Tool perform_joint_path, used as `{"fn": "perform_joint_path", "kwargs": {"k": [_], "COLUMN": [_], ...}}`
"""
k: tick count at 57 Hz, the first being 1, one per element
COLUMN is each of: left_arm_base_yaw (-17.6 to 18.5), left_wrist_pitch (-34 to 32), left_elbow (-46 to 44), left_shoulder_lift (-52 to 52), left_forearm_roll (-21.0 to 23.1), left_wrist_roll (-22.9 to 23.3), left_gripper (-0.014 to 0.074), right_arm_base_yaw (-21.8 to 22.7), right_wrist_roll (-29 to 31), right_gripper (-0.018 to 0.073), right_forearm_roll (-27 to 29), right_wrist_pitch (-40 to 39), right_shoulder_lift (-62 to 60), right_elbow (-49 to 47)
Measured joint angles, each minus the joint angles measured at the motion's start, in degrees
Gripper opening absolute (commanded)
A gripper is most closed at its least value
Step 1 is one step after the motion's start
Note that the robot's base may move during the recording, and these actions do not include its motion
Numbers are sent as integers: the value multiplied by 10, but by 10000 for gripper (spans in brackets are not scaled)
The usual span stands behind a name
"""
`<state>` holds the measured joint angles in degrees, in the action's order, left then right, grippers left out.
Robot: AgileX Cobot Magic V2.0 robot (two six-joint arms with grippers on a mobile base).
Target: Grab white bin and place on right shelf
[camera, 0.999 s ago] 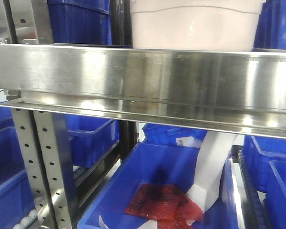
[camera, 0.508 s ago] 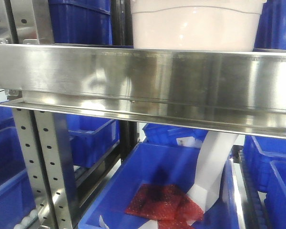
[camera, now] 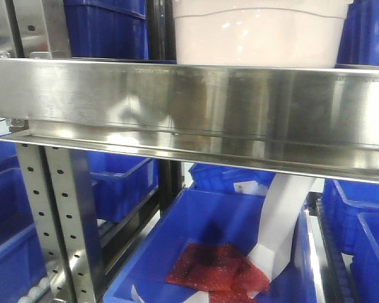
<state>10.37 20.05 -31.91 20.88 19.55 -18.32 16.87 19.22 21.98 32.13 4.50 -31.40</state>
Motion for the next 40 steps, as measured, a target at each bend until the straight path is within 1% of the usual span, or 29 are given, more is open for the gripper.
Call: {"fn": "perform_joint_path", "kwargs": {"k": [12, 18, 21, 27, 30, 35, 40], "left_arm_base_yaw": [0, 0, -4, -16, -24, -39, -56], "left_wrist_pitch": [0, 1, 3, 4, 3, -10, -34], "left_elbow": [2, 27, 44, 96, 124, 171, 229], "left_shoulder_lift": [0, -13, -30, -79, -109, -160, -204], "left_forearm_roll": [0, -17, -31, -79, -94, -104, -105], "left_wrist_roll": [0, 4, 24, 78, 95, 111, 116], "left_gripper": [-118, -118, -118, -118, -118, -118, -118], "right_arm_base_yaw": [0, 0, 0, 0, 0, 0, 0], "right_wrist_roll": [0, 0, 0, 0, 0, 0, 0], "right_gripper": [76, 76, 76, 76, 76, 76, 76], "right_forearm_roll": [0, 0, 0, 0, 0, 0, 0], "right_wrist_pitch": [0, 0, 0, 0, 0, -1, -1], "right_shoulder_lift": [0, 0, 0, 0, 0, 0, 0], "right_elbow": [0, 0, 0, 0, 0, 0, 0]}}
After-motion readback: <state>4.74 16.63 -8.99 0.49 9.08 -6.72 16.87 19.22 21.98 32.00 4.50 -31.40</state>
